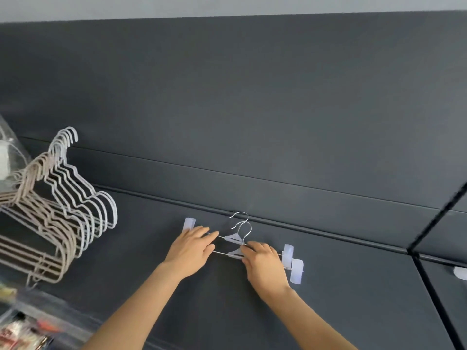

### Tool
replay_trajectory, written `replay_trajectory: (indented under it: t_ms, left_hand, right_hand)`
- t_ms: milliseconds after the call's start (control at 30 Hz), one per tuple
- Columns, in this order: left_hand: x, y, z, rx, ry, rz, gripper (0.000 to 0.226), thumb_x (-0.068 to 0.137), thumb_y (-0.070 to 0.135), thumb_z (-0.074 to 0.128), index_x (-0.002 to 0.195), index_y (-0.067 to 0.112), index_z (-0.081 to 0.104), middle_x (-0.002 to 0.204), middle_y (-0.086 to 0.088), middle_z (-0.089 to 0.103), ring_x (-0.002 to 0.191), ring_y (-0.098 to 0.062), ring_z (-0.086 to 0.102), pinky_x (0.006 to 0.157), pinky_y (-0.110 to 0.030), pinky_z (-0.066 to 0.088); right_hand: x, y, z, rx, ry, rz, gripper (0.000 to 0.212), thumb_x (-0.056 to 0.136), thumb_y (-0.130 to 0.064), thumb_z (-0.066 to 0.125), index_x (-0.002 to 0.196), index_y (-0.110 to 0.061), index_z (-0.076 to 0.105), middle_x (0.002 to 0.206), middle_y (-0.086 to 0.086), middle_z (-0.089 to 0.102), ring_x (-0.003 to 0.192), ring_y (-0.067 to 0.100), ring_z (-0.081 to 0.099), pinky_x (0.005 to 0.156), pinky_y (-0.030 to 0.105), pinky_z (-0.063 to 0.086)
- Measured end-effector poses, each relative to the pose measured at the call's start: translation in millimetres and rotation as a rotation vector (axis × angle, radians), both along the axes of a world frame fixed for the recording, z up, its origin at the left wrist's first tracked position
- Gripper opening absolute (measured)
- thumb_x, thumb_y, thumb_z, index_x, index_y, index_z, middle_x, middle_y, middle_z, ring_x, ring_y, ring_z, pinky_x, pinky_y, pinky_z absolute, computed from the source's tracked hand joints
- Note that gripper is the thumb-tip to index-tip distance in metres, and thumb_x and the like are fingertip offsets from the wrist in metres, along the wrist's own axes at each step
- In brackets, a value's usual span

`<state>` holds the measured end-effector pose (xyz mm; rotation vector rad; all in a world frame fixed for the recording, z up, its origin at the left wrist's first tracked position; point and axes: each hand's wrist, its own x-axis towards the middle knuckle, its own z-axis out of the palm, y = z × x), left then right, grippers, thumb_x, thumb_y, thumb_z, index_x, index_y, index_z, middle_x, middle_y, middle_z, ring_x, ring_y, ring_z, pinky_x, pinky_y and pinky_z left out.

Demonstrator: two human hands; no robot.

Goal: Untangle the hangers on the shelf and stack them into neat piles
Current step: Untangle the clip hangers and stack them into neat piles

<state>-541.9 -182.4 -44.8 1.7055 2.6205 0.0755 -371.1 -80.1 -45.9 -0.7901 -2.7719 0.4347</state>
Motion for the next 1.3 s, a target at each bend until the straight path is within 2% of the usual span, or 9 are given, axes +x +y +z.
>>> replay_trajectory:
  t_ms: [333,500,600,667,767,967,1167,1233,1300]
  left_hand:
    - [-32,-13,1,-0.038,-0.014,0.043,0.045,0.1,0.032,0.028,0.144,0.029,0.028,0.152,0.002,0.031,0.141,-0.014,0.025,0.114,-0.031,0.019]
    - [-26,-11,5,-0.018,-0.026,0.05,0.044,0.1,0.029,0.029,0.144,0.028,0.028,0.153,0.002,0.028,0.144,-0.014,0.018,0.118,-0.037,0.012]
    - [-10,-5,10,0.046,-0.054,0.016,0.043,0.099,0.025,0.033,0.143,0.025,0.033,0.152,0.002,0.032,0.143,-0.015,0.021,0.118,-0.035,0.011]
    - [3,2,14,0.103,-0.082,-0.011,0.042,0.098,0.021,0.036,0.139,0.023,0.039,0.146,0.002,0.04,0.138,-0.016,0.03,0.117,-0.033,0.015]
    - [27,13,22,0.191,-0.106,-0.065,0.035,0.095,0.016,0.038,0.127,0.018,0.053,0.128,0.002,0.056,0.12,-0.018,0.047,0.106,-0.027,0.029]
    - [86,43,35,0.194,-0.124,-0.169,0.033,0.095,0.013,0.036,0.121,0.015,0.056,0.12,-0.002,0.06,0.116,-0.021,0.05,0.098,-0.032,0.037]
    - [147,78,41,0.175,-0.137,-0.271,0.037,0.098,0.017,0.033,0.132,0.019,0.047,0.135,0.003,0.051,0.126,-0.016,0.042,0.105,-0.029,0.03]
    - [170,88,42,0.186,-0.127,-0.291,0.036,0.098,0.019,0.032,0.13,0.023,0.049,0.133,0.007,0.052,0.125,-0.014,0.042,0.099,-0.033,0.03]
    - [195,98,44,0.19,-0.137,-0.31,0.034,0.098,0.019,0.032,0.126,0.022,0.051,0.131,0.007,0.053,0.123,-0.014,0.042,0.085,-0.031,0.021]
  right_hand:
    - [-36,-6,-3,-0.003,0.018,0.051,0.037,0.087,-0.002,0.041,0.117,-0.016,0.056,0.118,0.001,0.057,0.113,0.024,0.05,0.098,0.027,0.033]
    - [-30,-8,5,0.025,0.001,0.068,0.04,0.089,-0.005,0.039,0.125,-0.016,0.051,0.128,0.0,0.053,0.121,0.022,0.046,0.105,0.027,0.028]
    - [-17,-5,13,0.071,0.005,0.032,0.039,0.086,-0.003,0.044,0.123,-0.015,0.052,0.126,0.0,0.055,0.119,0.022,0.049,0.1,0.03,0.035]
    - [-2,-2,19,0.101,-0.038,-0.009,0.037,0.085,-0.002,0.045,0.119,-0.014,0.053,0.123,0.0,0.056,0.116,0.024,0.05,0.099,0.032,0.038]
    - [29,10,25,0.096,-0.072,-0.057,0.037,0.091,-0.009,0.039,0.127,-0.016,0.047,0.133,-0.002,0.049,0.122,0.02,0.044,0.105,0.025,0.026]
    - [113,31,31,0.06,-0.095,-0.233,0.039,0.097,-0.024,0.037,0.136,-0.017,0.039,0.144,-0.005,0.04,0.131,0.016,0.037,0.108,0.025,0.025]
    - [187,39,27,0.02,-0.11,-0.375,0.04,0.098,-0.024,0.036,0.137,-0.017,0.038,0.142,-0.004,0.042,0.13,0.016,0.038,0.107,0.025,0.028]
    - [212,44,27,0.022,-0.117,-0.417,0.04,0.098,-0.025,0.036,0.137,-0.016,0.037,0.141,-0.004,0.043,0.13,0.017,0.039,0.107,0.025,0.029]
    - [237,49,27,0.023,-0.121,-0.452,0.041,0.097,-0.026,0.036,0.137,-0.016,0.037,0.141,-0.004,0.044,0.13,0.017,0.039,0.108,0.026,0.029]
